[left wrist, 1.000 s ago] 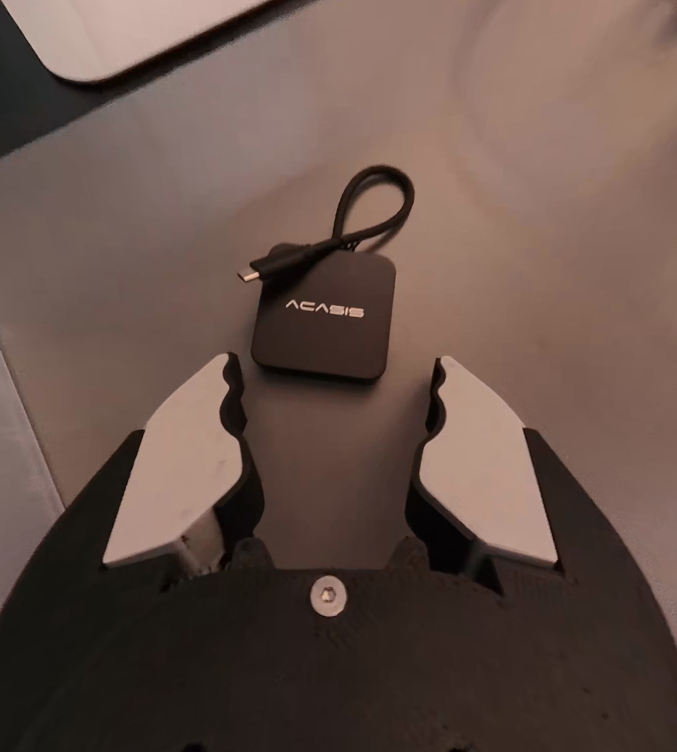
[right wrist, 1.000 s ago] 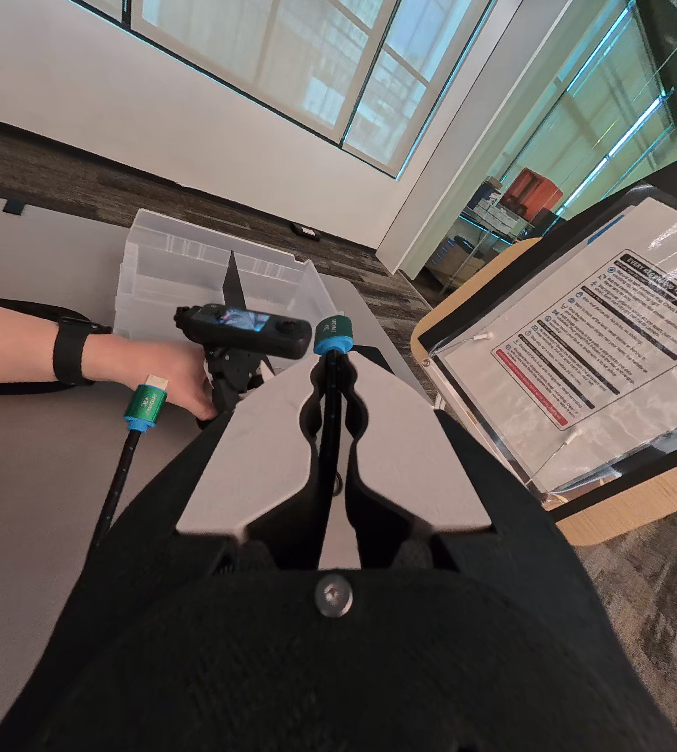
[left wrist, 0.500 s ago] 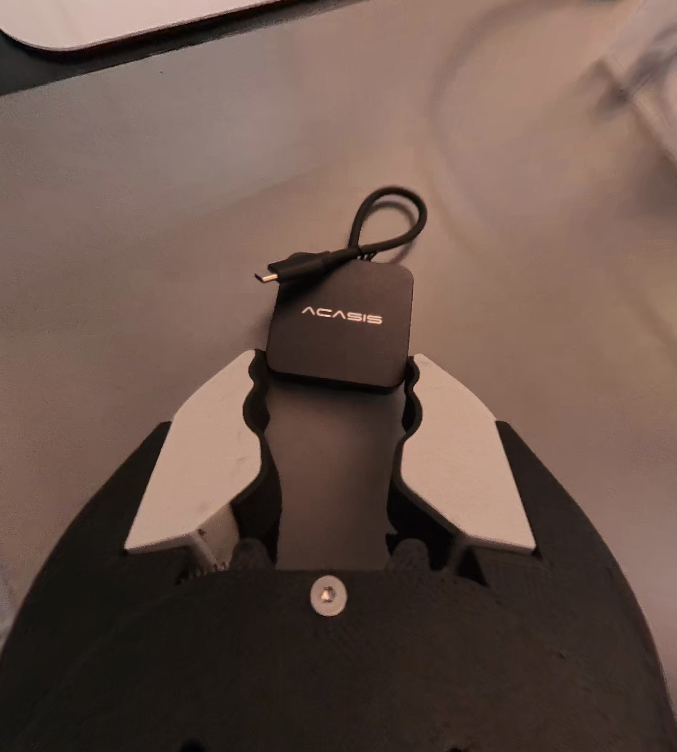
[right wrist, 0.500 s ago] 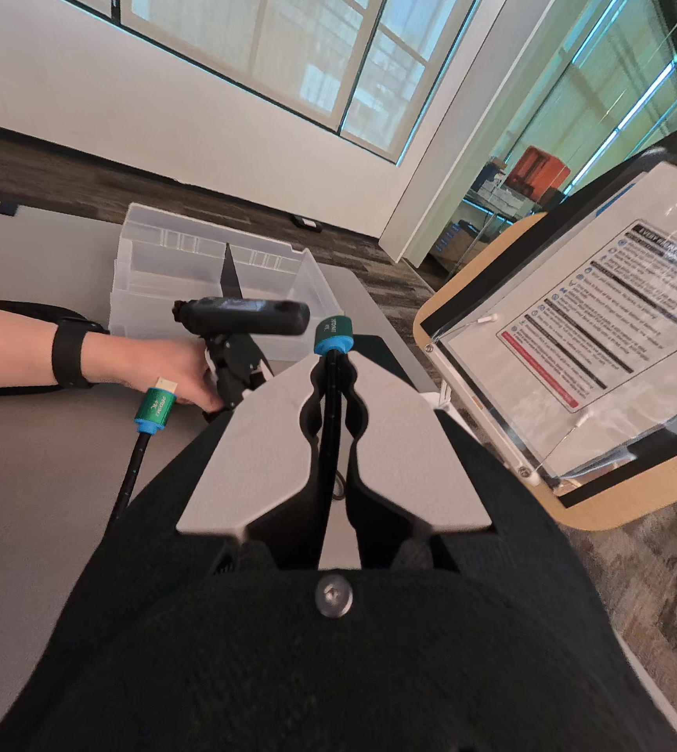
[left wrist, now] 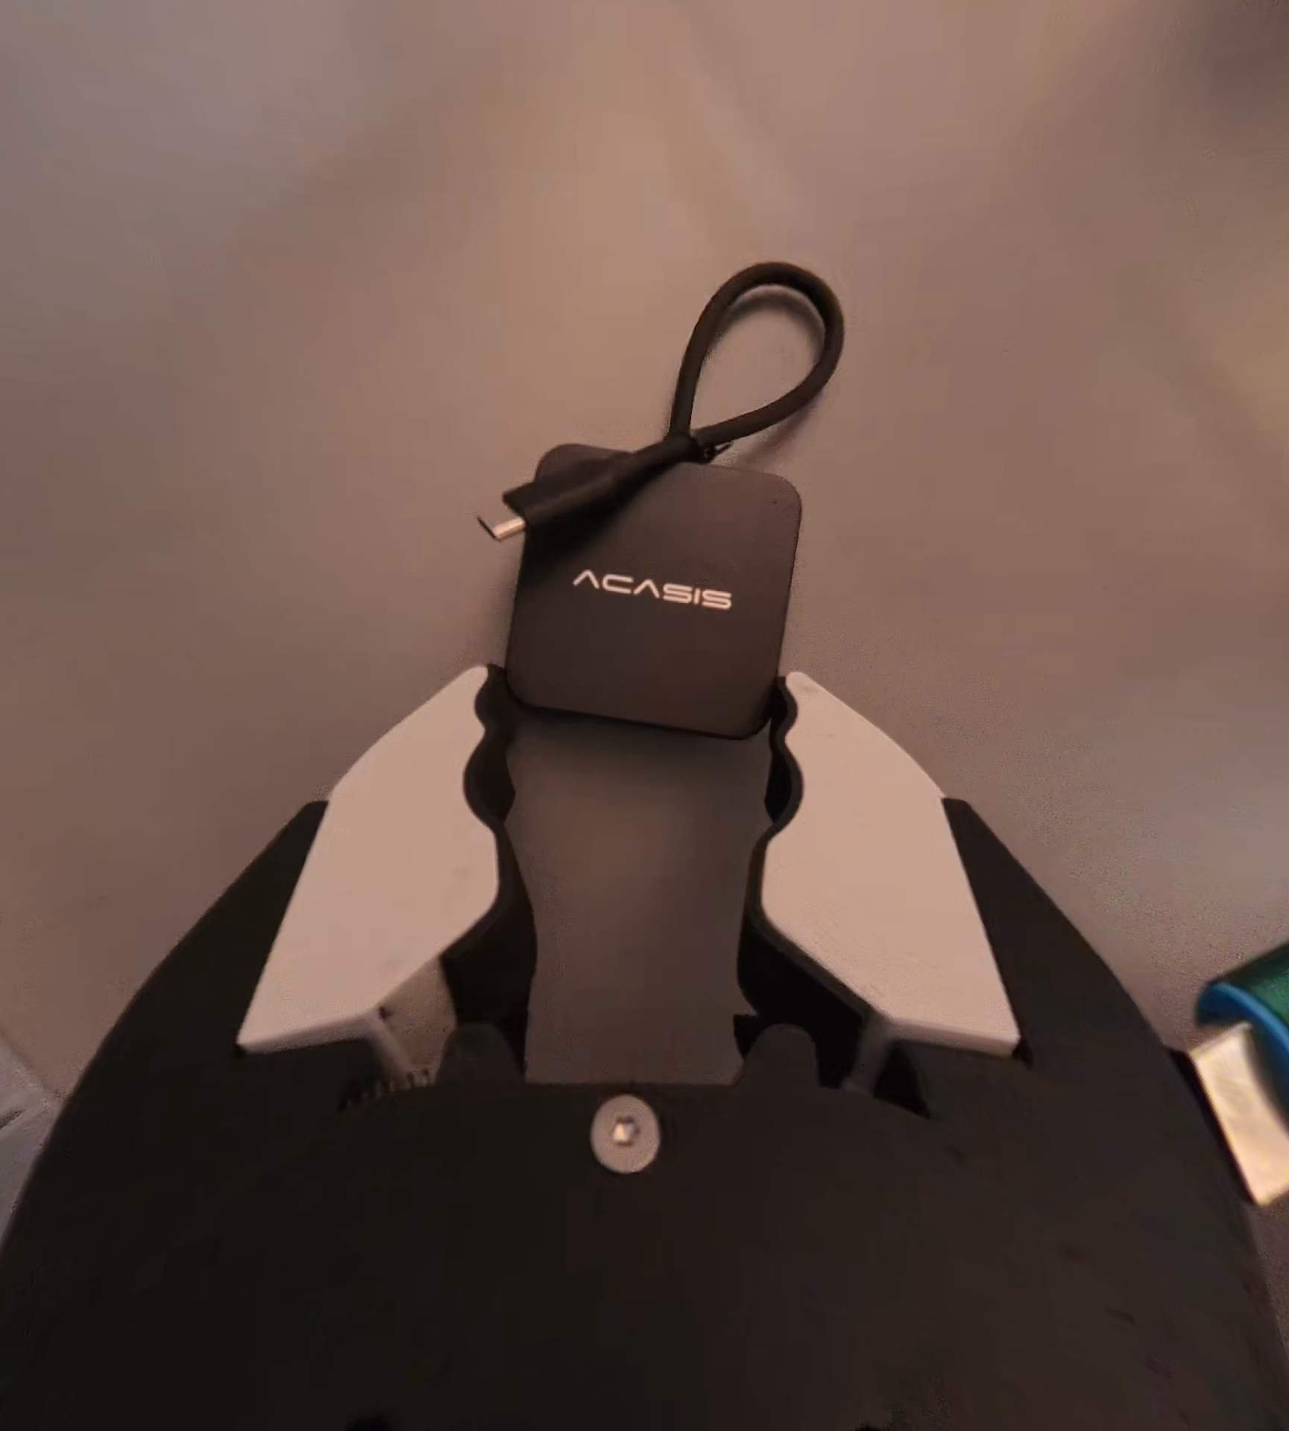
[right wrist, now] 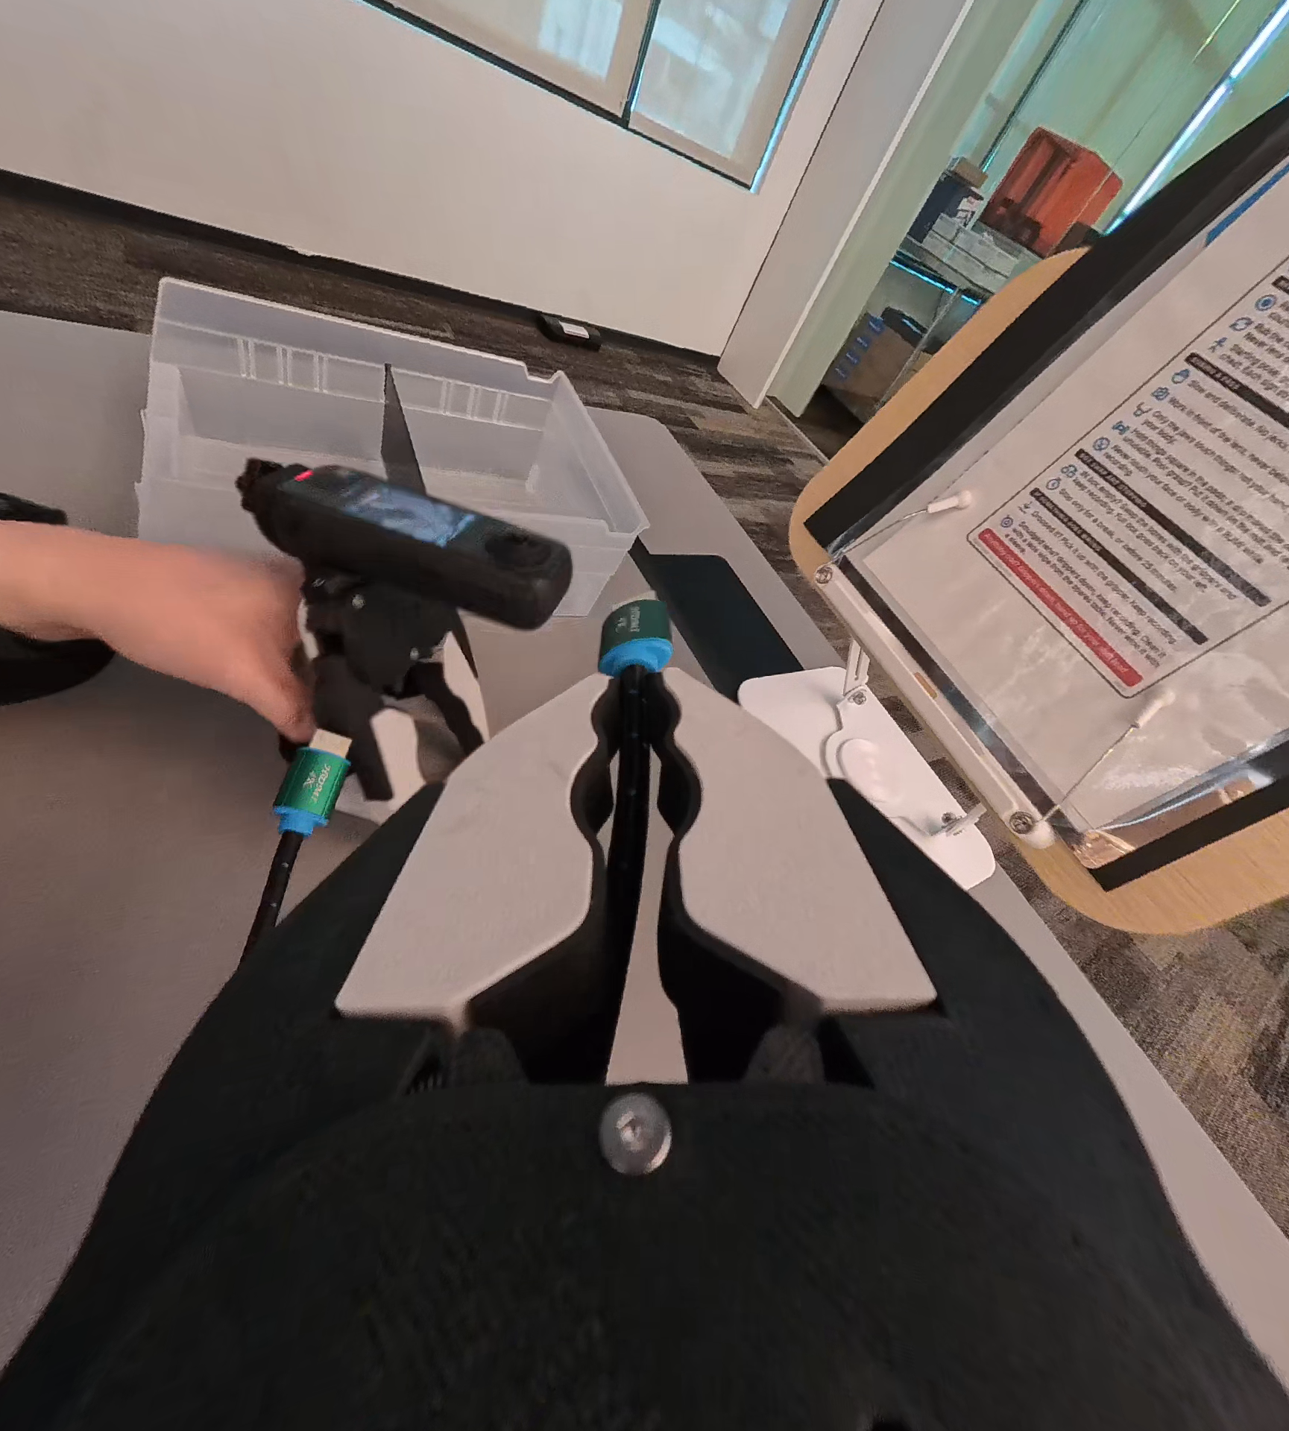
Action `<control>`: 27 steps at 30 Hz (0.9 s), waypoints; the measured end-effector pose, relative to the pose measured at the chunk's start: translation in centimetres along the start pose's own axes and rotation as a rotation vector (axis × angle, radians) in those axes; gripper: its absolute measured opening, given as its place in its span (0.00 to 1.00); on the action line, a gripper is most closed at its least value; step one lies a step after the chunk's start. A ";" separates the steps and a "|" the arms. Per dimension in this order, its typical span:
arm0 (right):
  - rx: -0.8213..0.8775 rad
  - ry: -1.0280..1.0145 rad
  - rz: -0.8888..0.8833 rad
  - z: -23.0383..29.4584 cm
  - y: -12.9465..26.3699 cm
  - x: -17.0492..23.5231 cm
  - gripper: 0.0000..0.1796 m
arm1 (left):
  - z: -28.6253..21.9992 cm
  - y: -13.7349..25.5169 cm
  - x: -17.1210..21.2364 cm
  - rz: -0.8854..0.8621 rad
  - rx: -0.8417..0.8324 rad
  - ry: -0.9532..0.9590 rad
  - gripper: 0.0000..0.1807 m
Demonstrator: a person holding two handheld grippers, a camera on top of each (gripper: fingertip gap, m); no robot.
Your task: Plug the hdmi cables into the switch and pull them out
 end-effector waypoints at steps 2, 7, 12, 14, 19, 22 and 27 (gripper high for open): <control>0.007 -0.004 -0.012 -0.4 0.5 -0.3 0.04 | -0.4 -0.2 0.0 0.021 -0.027 -0.030 0.35; -0.007 0.000 -0.075 -1.0 2.7 -1.9 0.04 | -0.4 -0.1 -0.9 -0.002 0.008 -0.073 0.41; -0.084 0.026 -0.122 -1.0 5.3 -3.1 0.04 | -1.1 1.4 -3.0 -0.074 0.176 -0.077 0.37; -0.122 0.046 -0.132 -0.9 6.5 -3.2 0.04 | -1.9 2.0 -3.9 -0.048 0.241 -0.141 0.38; -0.137 0.038 -0.183 -1.8 9.2 -3.8 0.04 | -2.3 2.0 -5.1 0.123 0.200 -0.589 0.48; -0.129 0.017 -0.217 -2.4 10.2 -4.1 0.04 | -2.2 0.8 -4.2 0.310 0.170 -0.788 0.53; -0.102 -0.001 -0.206 -3.3 10.5 -3.6 0.04 | -1.5 -1.7 -2.8 0.466 0.193 -0.966 0.51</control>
Point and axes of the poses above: each gripper's, where its closed fingertips meet, y back along the fingers, x out of its underside, z = x × y across the jaws, the point moved 3 cm from there along y, back along the fingers, and after that the axes turned 4 degrees about x, right-handed, at the moved point
